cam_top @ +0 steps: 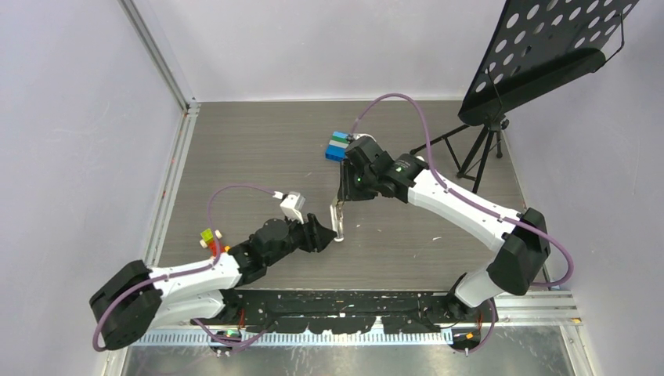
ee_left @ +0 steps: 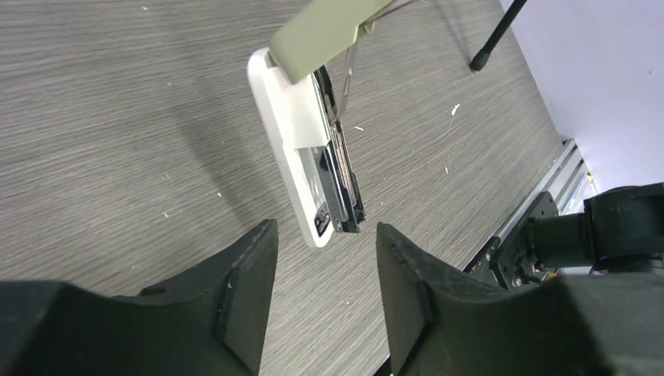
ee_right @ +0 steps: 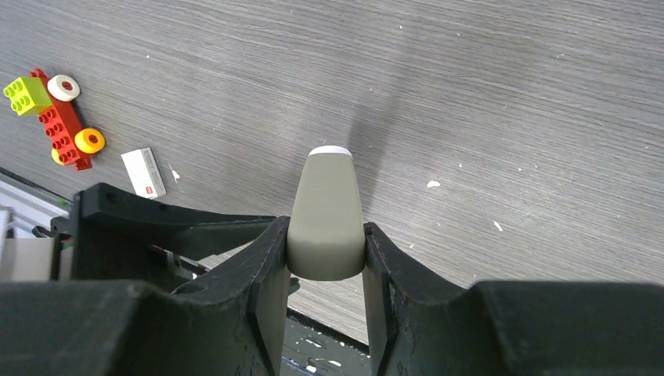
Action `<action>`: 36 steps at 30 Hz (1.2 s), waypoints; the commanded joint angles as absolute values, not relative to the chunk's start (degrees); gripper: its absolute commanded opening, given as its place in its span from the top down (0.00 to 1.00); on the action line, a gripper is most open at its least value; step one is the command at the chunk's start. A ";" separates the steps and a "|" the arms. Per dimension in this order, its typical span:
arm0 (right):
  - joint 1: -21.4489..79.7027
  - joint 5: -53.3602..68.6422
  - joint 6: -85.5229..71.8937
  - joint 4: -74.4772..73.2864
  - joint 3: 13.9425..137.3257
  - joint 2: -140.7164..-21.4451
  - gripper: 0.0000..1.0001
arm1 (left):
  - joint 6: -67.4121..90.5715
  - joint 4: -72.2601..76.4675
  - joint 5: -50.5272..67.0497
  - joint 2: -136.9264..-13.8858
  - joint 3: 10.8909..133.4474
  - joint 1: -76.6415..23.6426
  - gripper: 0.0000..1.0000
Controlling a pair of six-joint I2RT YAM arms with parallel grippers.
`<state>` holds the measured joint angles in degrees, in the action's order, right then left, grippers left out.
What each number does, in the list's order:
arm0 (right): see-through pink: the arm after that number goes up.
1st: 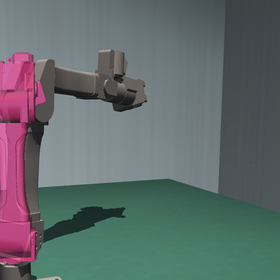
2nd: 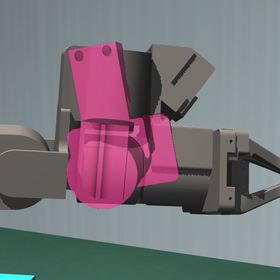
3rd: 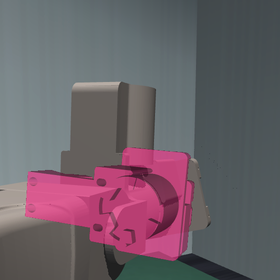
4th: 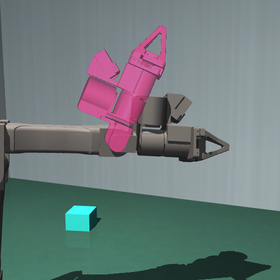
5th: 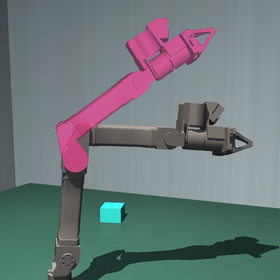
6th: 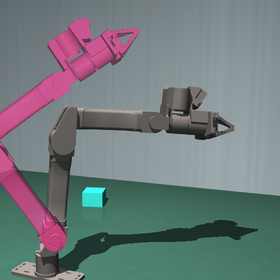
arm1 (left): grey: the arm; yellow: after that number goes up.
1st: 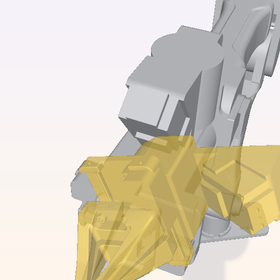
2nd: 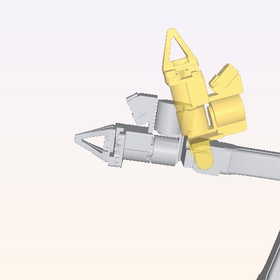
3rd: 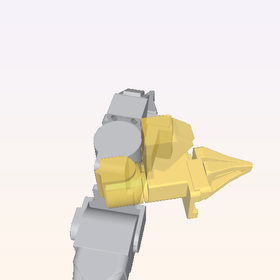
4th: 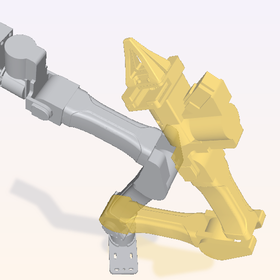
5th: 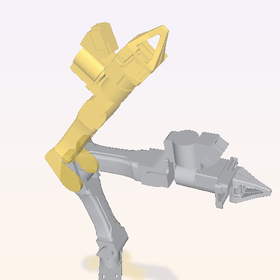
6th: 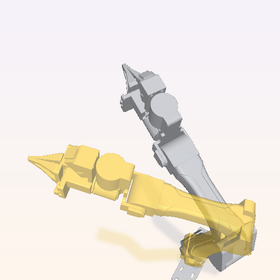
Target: Load the staples into the stapler
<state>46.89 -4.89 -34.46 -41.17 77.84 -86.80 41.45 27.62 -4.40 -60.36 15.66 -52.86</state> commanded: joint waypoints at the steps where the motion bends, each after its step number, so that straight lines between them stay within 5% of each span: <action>1: 48.73 -7.70 -35.78 -39.41 78.88 -86.19 0.98 | 39.35 21.15 -10.27 -54.28 17.75 -52.91 0.46; 16: 51.15 -11.00 -24.66 -49.34 95.40 -104.22 0.97 | 36.48 -15.85 -24.87 -28.11 24.40 -52.91 0.18; 19: 51.22 -10.77 -23.33 -51.37 97.91 -107.60 0.97 | 36.47 -23.07 -27.22 -24.08 27.45 -52.91 0.02; 24: 51.30 -10.22 -22.73 -52.02 99.24 -110.72 0.94 | 36.04 -31.15 -29.35 -21.33 32.24 -52.91 0.00; 27: 51.24 -10.01 -22.72 -52.28 99.84 -111.62 0.83 | 35.39 -33.23 -29.57 -20.93 33.43 -52.91 0.00; 32: 51.62 -10.30 -23.09 -53.12 100.57 -111.21 0.50 | 34.95 -34.03 -29.04 -20.99 33.74 -52.91 0.00; 36: 52.22 -11.04 -23.51 -52.90 100.49 -109.46 0.41 | 34.85 -33.73 -28.70 -21.33 33.59 -52.91 0.00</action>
